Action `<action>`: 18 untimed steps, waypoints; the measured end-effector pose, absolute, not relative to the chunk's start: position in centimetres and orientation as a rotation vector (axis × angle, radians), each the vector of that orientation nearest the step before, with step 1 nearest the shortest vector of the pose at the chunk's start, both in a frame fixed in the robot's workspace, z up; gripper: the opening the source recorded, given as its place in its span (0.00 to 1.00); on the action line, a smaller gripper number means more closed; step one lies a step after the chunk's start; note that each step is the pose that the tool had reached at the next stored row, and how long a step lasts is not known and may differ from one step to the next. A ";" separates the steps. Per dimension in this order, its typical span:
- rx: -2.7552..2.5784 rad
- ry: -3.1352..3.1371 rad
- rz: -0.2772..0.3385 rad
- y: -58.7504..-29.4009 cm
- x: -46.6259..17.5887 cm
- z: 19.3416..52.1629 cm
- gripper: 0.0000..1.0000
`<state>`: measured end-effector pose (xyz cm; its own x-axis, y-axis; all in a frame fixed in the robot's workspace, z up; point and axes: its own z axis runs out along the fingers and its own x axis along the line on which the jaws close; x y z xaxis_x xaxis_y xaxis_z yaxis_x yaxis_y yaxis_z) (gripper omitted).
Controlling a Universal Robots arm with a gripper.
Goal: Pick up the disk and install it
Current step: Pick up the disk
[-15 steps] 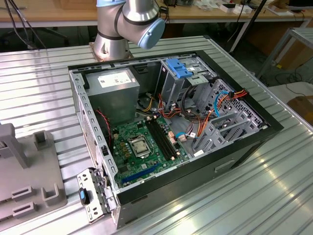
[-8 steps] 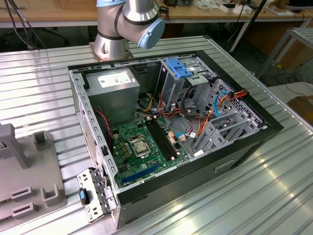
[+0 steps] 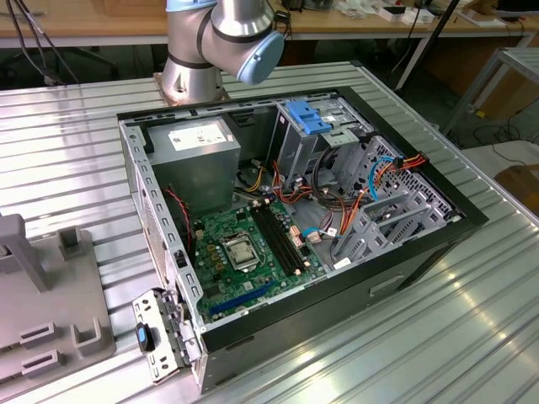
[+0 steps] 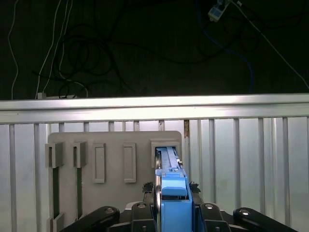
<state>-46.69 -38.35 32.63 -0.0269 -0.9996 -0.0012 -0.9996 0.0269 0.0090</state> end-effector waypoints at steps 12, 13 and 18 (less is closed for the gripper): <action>2.187 -2.247 -0.010 -38.3 -46.7 37.0 0.37; 2.187 -2.247 -0.010 -38.3 -46.7 37.4 0.37; 2.187 -2.247 -0.010 -38.3 -46.7 39.3 0.37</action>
